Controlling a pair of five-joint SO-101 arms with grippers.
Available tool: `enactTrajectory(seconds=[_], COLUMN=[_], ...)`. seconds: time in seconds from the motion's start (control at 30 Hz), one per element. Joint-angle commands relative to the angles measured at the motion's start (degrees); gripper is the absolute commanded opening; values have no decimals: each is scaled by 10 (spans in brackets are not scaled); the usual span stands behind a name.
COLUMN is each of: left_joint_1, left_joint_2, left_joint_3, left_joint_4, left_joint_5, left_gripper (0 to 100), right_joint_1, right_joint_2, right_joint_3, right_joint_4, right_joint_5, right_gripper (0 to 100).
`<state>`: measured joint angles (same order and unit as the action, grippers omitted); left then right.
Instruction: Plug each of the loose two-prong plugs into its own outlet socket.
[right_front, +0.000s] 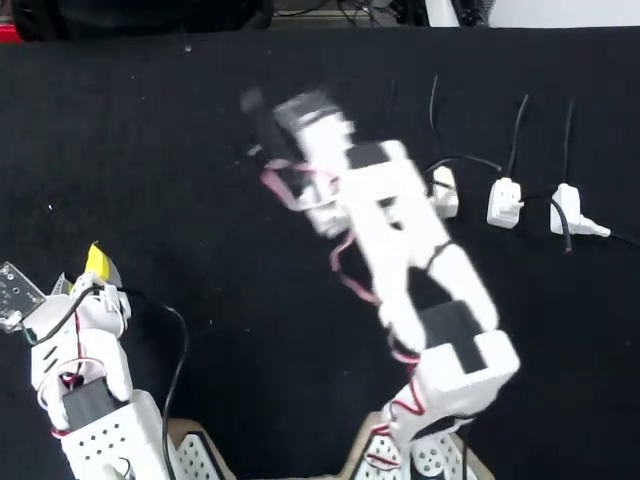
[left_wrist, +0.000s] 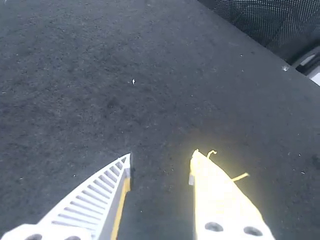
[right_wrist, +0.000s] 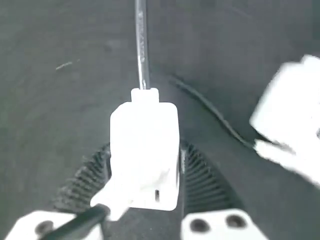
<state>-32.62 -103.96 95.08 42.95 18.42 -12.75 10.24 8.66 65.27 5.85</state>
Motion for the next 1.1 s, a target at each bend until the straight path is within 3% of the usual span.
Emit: enactTrajectory(seconds=[0.0,0.4,0.53,0.7,0.8,1.07], left_joint_1=[10,10,10,10,10,10], left_joint_2=[-4,-4,-4,-4,-4,-4], left_joint_3=[-30,-31,-31,-32,-31,-31], left_joint_4=[-12,-12,-12,-12,-12,-12], left_joint_5=[7,10,10,10,10,10], left_gripper=[195,195,195,195,195,195], right_joint_1=[62,60,56,42,33,18], right_joint_2=[-15,171,225,264,271,269], right_joint_3=[-47,-200,-268,-381,-450,-604], right_joint_4=[-2,-54,22,137,198,319], right_joint_5=[-69,-113,-113,-109,-108,-108], right_gripper=[11,11,39,253,329,332])
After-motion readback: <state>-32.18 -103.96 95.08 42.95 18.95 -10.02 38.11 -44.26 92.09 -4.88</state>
